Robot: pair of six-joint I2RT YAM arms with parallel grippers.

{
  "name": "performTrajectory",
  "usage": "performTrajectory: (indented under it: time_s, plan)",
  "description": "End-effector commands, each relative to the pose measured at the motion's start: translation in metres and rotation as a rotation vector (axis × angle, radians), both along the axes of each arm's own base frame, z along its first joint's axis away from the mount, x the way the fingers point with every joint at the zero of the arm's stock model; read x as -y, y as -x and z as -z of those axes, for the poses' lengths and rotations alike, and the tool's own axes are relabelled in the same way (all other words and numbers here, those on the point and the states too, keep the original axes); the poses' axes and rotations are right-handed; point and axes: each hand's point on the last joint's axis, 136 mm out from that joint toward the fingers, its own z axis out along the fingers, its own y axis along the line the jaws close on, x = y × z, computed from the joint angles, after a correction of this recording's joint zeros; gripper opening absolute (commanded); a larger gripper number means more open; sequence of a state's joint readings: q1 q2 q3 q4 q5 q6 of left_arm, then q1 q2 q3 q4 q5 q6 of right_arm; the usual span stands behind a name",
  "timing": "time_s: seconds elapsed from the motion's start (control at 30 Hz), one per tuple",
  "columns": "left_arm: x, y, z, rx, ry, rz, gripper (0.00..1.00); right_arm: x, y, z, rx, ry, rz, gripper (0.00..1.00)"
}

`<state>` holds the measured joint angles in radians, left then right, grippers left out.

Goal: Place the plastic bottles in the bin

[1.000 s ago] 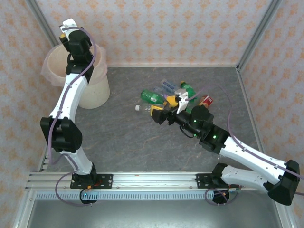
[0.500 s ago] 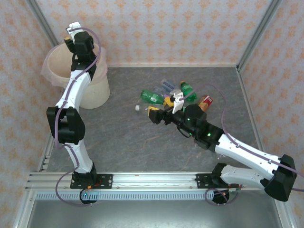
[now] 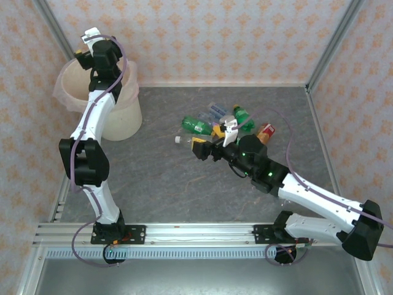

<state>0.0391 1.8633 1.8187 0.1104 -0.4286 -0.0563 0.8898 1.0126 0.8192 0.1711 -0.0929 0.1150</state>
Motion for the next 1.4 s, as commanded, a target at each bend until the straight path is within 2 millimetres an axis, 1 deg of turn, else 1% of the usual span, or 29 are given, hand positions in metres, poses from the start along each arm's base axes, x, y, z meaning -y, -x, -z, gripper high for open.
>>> performTrajectory:
  time_s: [0.0, 0.13, 0.23, 0.33, 0.47, 0.57, 0.7, 0.73, 0.8, 0.9, 0.97, 1.1, 1.17, 1.27, 1.37]
  plan:
    - [0.010, 0.019, -0.029, 0.069, 0.041, 0.036, 0.99, 0.012, 0.003, -0.018, 0.032, -0.036, 0.035, 1.00]
    - [0.027, 0.023, -0.029, 0.060, 0.071, 0.082, 0.99, 0.020, 0.002, -0.016, 0.016, -0.042, 0.073, 1.00]
    - [0.047, 0.025, -0.029, 0.042, 0.081, 0.124, 0.99, 0.029, -0.002, -0.011, -0.003, -0.049, 0.126, 1.00]
    - [0.072, 0.030, -0.031, 0.036, 0.093, 0.181, 0.99, 0.041, -0.006, -0.003, -0.034, -0.050, 0.193, 1.00]
    - [0.107, 0.044, -0.029, 0.043, 0.138, 0.253, 0.99, 0.062, -0.012, 0.012, -0.084, -0.055, 0.310, 1.00]
    - [0.130, 0.057, -0.023, 0.065, 0.204, 0.328, 0.99, 0.080, -0.015, 0.025, -0.120, -0.054, 0.405, 1.00]
    - [0.158, 0.076, -0.005, 0.074, 0.280, 0.414, 0.99, 0.113, -0.018, 0.046, -0.180, -0.061, 0.569, 1.00]
    - [0.165, 0.083, -0.003, 0.086, 0.301, 0.433, 0.98, 0.122, -0.018, 0.052, -0.201, -0.068, 0.604, 1.00]
    - [0.178, 0.095, 0.009, 0.093, 0.335, 0.478, 0.97, 0.133, -0.018, 0.064, -0.253, -0.093, 0.633, 1.00]
    - [0.201, 0.118, 0.026, 0.107, 0.358, 0.539, 0.96, 0.152, -0.016, 0.080, -0.302, -0.126, 0.683, 1.00]
    - [0.219, 0.134, 0.039, 0.107, 0.371, 0.591, 0.96, 0.167, -0.013, 0.090, -0.329, -0.142, 0.737, 1.00]
    - [0.253, 0.164, 0.063, 0.091, 0.388, 0.688, 0.96, 0.190, -0.009, 0.109, -0.378, -0.139, 0.821, 0.99]
    - [0.267, 0.179, 0.074, 0.076, 0.400, 0.742, 0.96, 0.203, -0.008, 0.124, -0.418, -0.116, 0.878, 0.97]
    - [0.280, 0.201, 0.094, 0.080, 0.448, 0.813, 0.96, 0.224, -0.004, 0.151, -0.501, -0.084, 0.962, 0.96]
    - [0.294, 0.218, 0.114, 0.078, 0.497, 0.887, 0.96, 0.239, 0.001, 0.174, -0.564, -0.066, 1.015, 0.93]
